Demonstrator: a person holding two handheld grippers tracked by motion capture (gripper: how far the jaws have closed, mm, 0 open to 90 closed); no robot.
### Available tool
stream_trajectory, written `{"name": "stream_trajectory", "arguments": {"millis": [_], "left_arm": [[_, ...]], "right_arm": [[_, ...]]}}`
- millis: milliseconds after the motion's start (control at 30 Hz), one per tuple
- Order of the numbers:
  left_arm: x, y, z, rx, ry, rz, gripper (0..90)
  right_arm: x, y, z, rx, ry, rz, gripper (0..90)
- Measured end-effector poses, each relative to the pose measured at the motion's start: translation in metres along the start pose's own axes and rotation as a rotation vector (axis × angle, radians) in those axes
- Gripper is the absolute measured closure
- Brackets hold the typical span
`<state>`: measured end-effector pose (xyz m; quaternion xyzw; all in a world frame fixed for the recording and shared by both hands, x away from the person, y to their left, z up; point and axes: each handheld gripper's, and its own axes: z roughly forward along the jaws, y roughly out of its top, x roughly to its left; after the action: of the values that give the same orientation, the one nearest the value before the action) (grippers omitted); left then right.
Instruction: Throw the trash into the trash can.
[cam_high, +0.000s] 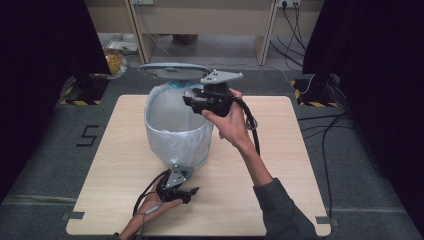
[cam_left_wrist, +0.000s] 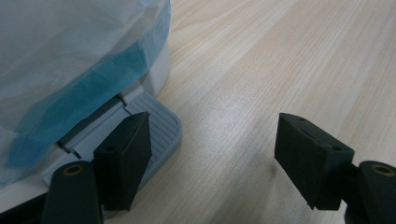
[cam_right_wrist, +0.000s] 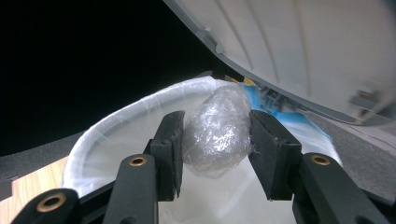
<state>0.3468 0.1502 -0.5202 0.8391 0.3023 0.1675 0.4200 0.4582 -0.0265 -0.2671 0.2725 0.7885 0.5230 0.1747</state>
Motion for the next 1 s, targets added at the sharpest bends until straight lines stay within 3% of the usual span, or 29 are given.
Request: {"name": "stream_trajectory", "arguments": {"millis": [267,433,767,1000], "left_arm": [[0.0,0.0,0.0,-0.001,-0.003,0.0,26.4],[0.0,0.0,0.0,0.0,-0.003,0.001,26.5],[0.0,0.0,-0.001,0.001,-0.002,0.002,26.5],[0.0,0.0,-0.001,0.001,-0.004,0.002,26.4]], "right_arm": [[0.004,-0.001,0.021,0.016,0.012,0.006,54.8],[0.006,-0.003,0.025,0.025,0.023,0.012,41.1],[0.005,-0.004,0.01,0.015,0.001,-0.005,35.7],[-0.001,-0.02,-0.011,0.01,-0.019,0.003,32.9]]}}
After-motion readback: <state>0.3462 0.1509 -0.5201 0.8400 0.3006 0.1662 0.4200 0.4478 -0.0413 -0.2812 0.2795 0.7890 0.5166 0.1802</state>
